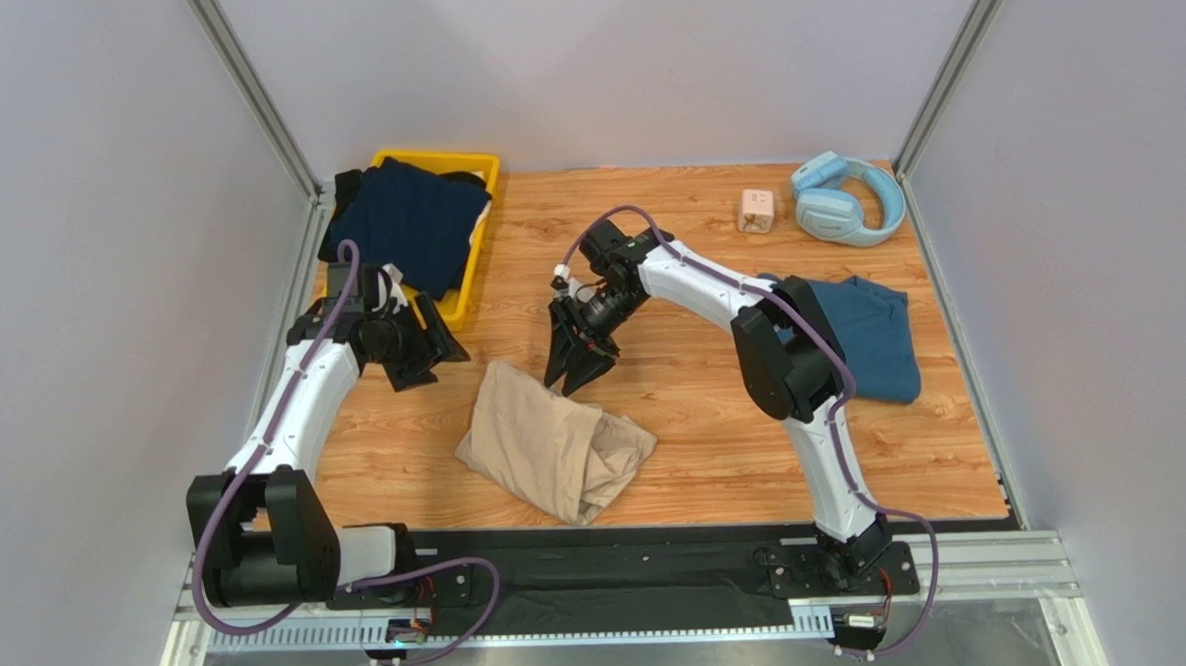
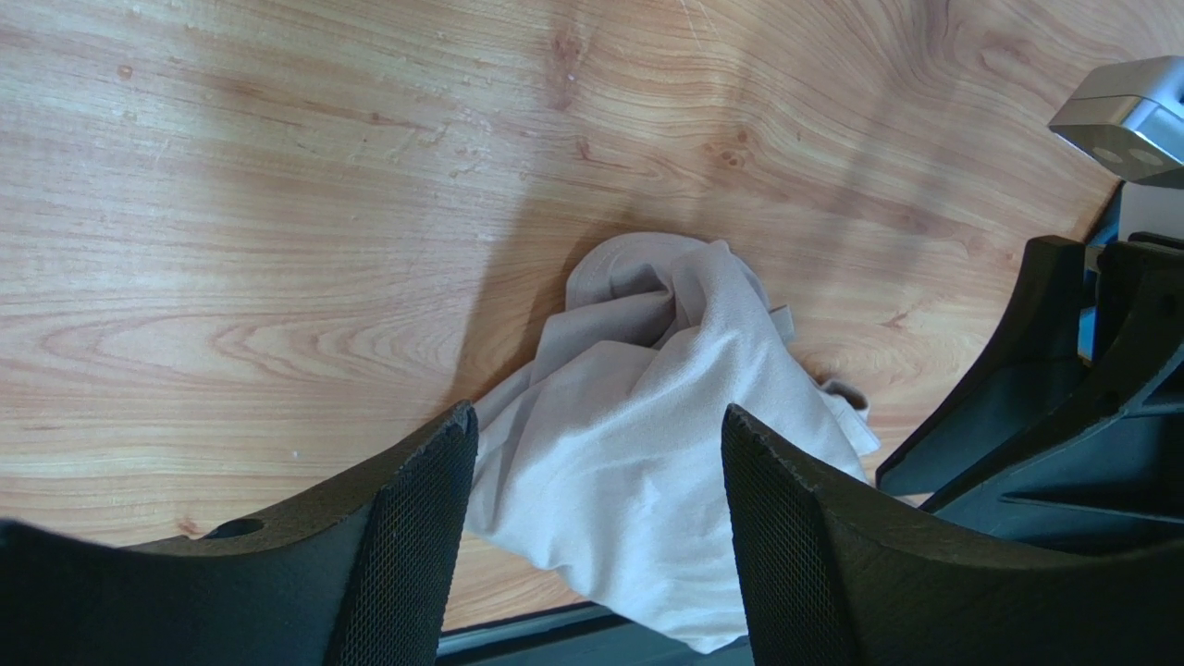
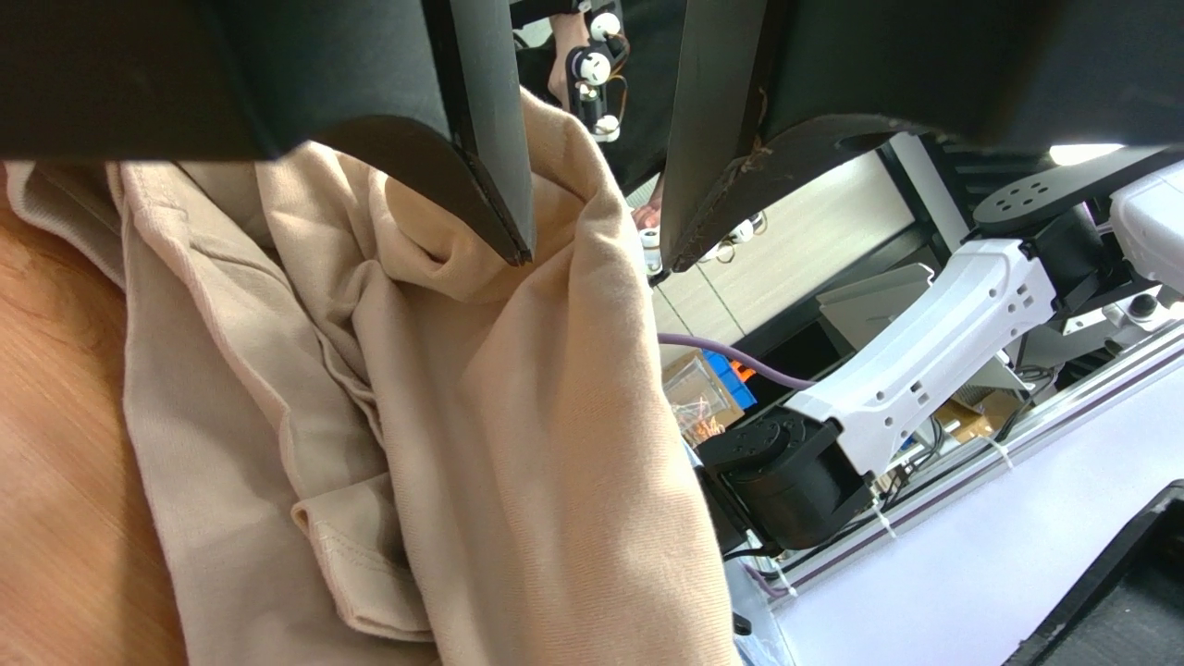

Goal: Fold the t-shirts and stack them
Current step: Flatten out the tshirt

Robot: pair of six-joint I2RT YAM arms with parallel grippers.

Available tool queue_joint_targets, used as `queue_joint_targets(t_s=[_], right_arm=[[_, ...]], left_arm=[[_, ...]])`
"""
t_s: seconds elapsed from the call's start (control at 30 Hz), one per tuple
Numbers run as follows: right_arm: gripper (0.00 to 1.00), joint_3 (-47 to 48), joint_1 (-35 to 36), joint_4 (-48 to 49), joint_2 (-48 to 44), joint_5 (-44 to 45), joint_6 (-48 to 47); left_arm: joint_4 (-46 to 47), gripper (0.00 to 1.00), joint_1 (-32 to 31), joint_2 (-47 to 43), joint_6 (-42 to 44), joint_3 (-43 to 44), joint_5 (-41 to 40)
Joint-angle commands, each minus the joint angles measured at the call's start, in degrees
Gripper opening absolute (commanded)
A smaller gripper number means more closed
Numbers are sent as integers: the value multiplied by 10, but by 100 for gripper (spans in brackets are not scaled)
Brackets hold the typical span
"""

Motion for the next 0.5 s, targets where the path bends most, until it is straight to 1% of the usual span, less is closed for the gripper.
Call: queue_joint_targets(t_s=[0.0, 0.23, 0.3, 0.33, 0.37, 0.4, 0.43, 0.47], right_arm=[[44, 12, 13, -2, 9, -13, 8], [44, 9, 25, -1, 17, -21, 11], [43, 5, 24, -1, 21, -22, 13], [35, 3, 24, -1, 24, -23, 14], [15, 4, 24, 0, 26, -23, 14], [4, 5, 23, 0, 27, -21, 13], [0, 6, 22, -1, 29, -18, 11], [0, 12, 22, -1, 28, -16, 10]], left_arm=[[15, 71, 3, 2, 1, -5, 9], [28, 71, 3, 10, 1, -22, 9], [28, 71, 3, 11, 1, -20, 10], [30, 71, 3, 13, 1, -18, 9], [29, 71, 3, 15, 2, -16, 9], [29, 71, 3, 17, 3, -12, 9], [29, 71, 3, 20, 3, -11, 10], [28, 71, 4, 20, 4, -8, 9]])
